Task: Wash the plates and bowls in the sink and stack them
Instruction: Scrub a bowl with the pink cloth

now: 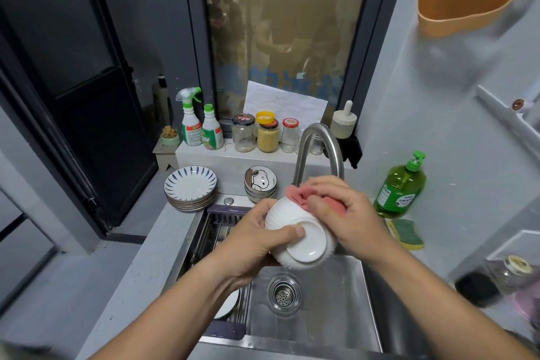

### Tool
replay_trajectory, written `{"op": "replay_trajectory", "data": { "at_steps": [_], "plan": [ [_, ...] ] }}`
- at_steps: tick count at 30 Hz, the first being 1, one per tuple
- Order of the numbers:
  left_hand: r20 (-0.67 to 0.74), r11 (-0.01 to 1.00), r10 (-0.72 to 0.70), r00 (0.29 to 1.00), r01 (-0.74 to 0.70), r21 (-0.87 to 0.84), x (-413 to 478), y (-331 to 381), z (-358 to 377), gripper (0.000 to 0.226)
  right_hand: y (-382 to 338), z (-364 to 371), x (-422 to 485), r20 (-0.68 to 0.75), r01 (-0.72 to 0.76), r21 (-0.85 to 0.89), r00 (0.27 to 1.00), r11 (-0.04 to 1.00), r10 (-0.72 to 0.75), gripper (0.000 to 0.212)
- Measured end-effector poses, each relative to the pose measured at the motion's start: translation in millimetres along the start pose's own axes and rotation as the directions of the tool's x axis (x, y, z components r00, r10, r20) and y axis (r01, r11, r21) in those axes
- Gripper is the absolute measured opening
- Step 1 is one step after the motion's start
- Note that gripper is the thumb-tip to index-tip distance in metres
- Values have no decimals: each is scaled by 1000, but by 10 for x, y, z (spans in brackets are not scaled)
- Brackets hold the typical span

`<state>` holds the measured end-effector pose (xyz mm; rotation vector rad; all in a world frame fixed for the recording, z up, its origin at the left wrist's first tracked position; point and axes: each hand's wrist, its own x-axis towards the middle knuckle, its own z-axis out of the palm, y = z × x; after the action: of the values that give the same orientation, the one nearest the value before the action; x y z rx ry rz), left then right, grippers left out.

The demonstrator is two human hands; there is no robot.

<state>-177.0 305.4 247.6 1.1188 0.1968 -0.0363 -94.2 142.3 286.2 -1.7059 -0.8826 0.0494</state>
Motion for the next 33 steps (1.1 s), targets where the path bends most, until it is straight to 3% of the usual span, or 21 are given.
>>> {"op": "replay_trajectory", "data": {
  "at_steps": [5,9,12,15,20,25,29,31,33],
  "plan": [
    [-26,999,40,999,-40,12,14,45,-30,61,-40,43,-50,155,-78,132,986,988,57,35],
    [-87,995,70,994,-76,-59,44,121,-105,49,70,192,-239,45,-118,221,993,968,110,41],
    [-44,991,89,995,-84,109,33,95,-48,60,28,243,-84,-26,-95,216,994,972,103,38],
    [-17,971,110,994,-104,217,27,5,-10,76,-38,164,137,21,-160,275,987,948,160,50],
    [-54,995,50,997,-45,86,61,3,-74,72,84,176,-71,61,-134,305,991,943,121,47],
    [9,984,23,1000,-24,178,7,-37,-60,56,107,184,-97,58,-37,23,998,999,36,34],
    [-13,978,72,997,-68,197,58,37,-41,73,111,152,96,-6,-287,262,954,921,299,29],
    [-42,988,71,997,-64,141,74,86,-60,73,188,162,68,-144,-394,315,879,863,454,31],
    [-41,993,59,997,-55,106,75,129,-77,71,227,230,-21,-190,-465,401,801,789,568,28]
  ]
}}
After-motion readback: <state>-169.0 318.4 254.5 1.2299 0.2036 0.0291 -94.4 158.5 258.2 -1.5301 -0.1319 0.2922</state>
